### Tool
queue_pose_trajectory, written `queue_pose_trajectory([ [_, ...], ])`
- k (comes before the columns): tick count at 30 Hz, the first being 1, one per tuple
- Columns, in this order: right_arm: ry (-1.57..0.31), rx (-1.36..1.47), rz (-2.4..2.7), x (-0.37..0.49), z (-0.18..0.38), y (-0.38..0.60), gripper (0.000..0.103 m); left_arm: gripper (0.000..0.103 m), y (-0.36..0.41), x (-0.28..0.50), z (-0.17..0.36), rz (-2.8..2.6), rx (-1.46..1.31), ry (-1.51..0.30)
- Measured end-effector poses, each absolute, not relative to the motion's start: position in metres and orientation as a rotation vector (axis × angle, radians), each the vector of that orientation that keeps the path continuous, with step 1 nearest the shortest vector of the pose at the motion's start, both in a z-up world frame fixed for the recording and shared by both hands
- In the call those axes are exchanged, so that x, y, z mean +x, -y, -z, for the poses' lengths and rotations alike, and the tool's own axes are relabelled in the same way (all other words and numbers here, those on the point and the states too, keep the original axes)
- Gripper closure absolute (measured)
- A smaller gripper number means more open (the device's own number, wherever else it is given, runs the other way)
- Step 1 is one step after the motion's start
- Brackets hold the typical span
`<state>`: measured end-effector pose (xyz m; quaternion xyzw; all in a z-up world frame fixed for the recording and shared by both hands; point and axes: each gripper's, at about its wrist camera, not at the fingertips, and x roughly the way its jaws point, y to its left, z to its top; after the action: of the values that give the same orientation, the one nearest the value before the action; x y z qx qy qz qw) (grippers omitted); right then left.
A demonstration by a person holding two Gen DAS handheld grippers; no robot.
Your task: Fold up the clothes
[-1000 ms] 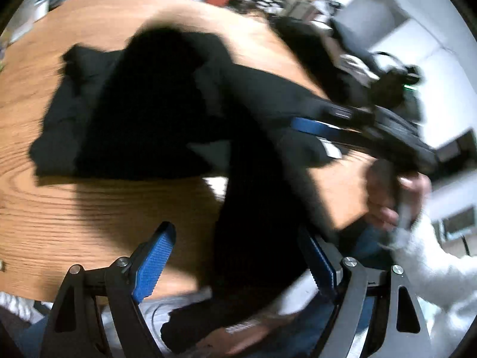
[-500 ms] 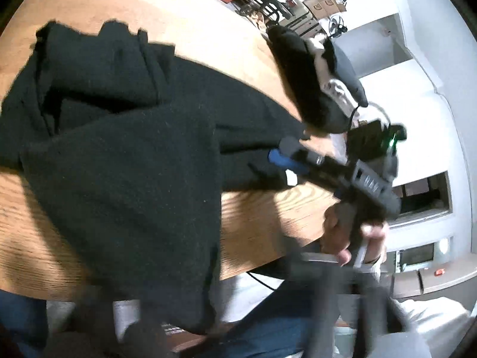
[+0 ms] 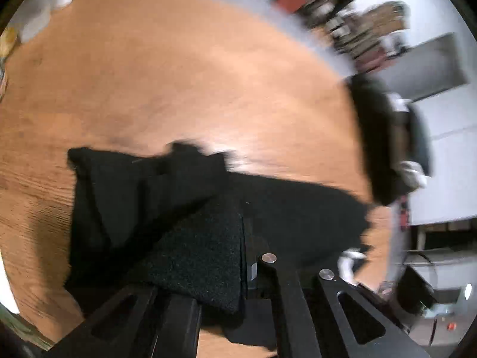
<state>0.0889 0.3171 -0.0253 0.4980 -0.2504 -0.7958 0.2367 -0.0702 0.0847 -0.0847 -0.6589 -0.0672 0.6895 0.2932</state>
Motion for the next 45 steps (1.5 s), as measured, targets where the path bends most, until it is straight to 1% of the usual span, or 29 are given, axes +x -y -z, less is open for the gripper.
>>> queue_pose_trajectory([
  [1,0.676,1.368,2.176,0.09,0.026,-0.315,0.027,0.092,-0.084,-0.078,0.099,-1.827,-1.797,0.156],
  [2,0.656,1.371,2.17,0.09,0.027,-0.311,0.027,0.091,-0.084,-0.078,0.102,-1.811,-1.793,0.153],
  [3,0.621,1.371,2.169,0.091,0.027,-0.307,0.027,0.09,-0.084,-0.077,0.103,-1.797,-1.774,0.156],
  [5,0.551,1.366,2.174,0.093,0.028,-0.298,0.027,0.083,-0.078,-0.078,0.099,-1.77,-1.73,0.198],
  [6,0.511,1.359,2.181,0.094,0.028,-0.293,0.027,0.065,-0.072,-0.076,0.094,-1.74,-1.7,0.243],
  [7,0.466,1.348,2.185,0.094,0.027,-0.288,0.027,0.039,-0.067,-0.073,0.09,-1.711,-1.671,0.284],
  [8,0.429,1.335,2.182,0.095,0.027,-0.283,0.027,0.027,-0.063,-0.066,0.085,-1.686,-1.644,0.311],
  [9,0.392,1.322,2.178,0.095,0.026,-0.278,0.027,0.02,-0.055,-0.059,0.08,-1.67,-1.62,0.325],
  [11,0.326,1.291,2.186,0.095,0.023,-0.272,0.027,0.02,-0.032,-0.046,0.067,-1.687,-1.565,0.334],
  [13,0.302,1.27,2.198,0.093,0.019,-0.27,0.027,0.02,-0.009,-0.033,0.055,-1.704,-1.511,0.341],
  [15,0.331,1.251,2.195,0.088,0.014,-0.27,0.027,0.02,0.005,-0.02,0.052,-1.733,-1.473,0.341],
  [17,0.359,1.246,2.182,0.08,0.009,-0.267,0.027,0.02,0.002,-0.006,0.055,-1.732,-1.442,0.342],
  [20,0.321,1.309,2.195,0.064,0.009,-0.256,0.027,0.02,-0.007,0.007,0.063,-1.765,-1.418,0.256],
  [23,0.338,1.363,2.155,0.061,0.016,-0.247,0.027,0.02,-0.03,0.009,0.083,-1.792,-1.466,0.13],
  [28,0.275,1.409,2.15,0.081,0.029,-0.24,0.027,0.022,-0.042,-0.006,0.099,-1.777,-1.534,0.128],
  [29,0.267,1.413,2.134,0.086,0.032,-0.239,0.032,0.023,-0.041,-0.009,0.098,-1.782,-1.53,0.137],
  [30,0.259,1.417,2.118,0.091,0.035,-0.239,0.038,0.024,-0.04,-0.012,0.095,-1.798,-1.521,0.143],
  [31,0.236,1.432,2.096,0.094,0.038,-0.237,0.056,0.026,-0.038,-0.015,0.092,-1.812,-1.512,0.152],
  [32,0.202,1.451,2.077,0.098,0.042,-0.233,0.063,0.033,-0.036,-0.018,0.09,-1.819,-1.507,0.175],
  [33,0.165,1.452,2.072,0.1,0.044,-0.229,0.064,0.045,-0.033,-0.02,0.087,-1.826,-1.503,0.196],
  [34,0.129,1.453,2.067,0.102,0.046,-0.226,0.071,0.062,-0.031,-0.021,0.083,-1.838,-1.5,0.207],
  [35,0.11,1.454,2.055,0.103,0.047,-0.222,0.086,0.071,-0.031,-0.022,0.08,-1.857,-1.498,0.211],
  [36,0.12,1.451,2.037,0.103,0.046,-0.221,0.096,0.088,-0.03,-0.023,0.077,-1.878,-1.492,0.212],
  [37,0.135,1.444,2.012,0.103,0.044,-0.22,0.099,0.091,-0.03,-0.025,0.073,-1.892,-1.481,0.219],
  [41,0.161,1.352,1.925,0.111,0.023,-0.207,0.099,0.091,-0.035,-0.04,0.052,-1.918,-1.435,0.251],
  [45,0.28,1.313,1.867,0.106,0.009,-0.196,0.099,0.091,-0.049,-0.061,0.044,-1.915,-1.424,0.265],
])
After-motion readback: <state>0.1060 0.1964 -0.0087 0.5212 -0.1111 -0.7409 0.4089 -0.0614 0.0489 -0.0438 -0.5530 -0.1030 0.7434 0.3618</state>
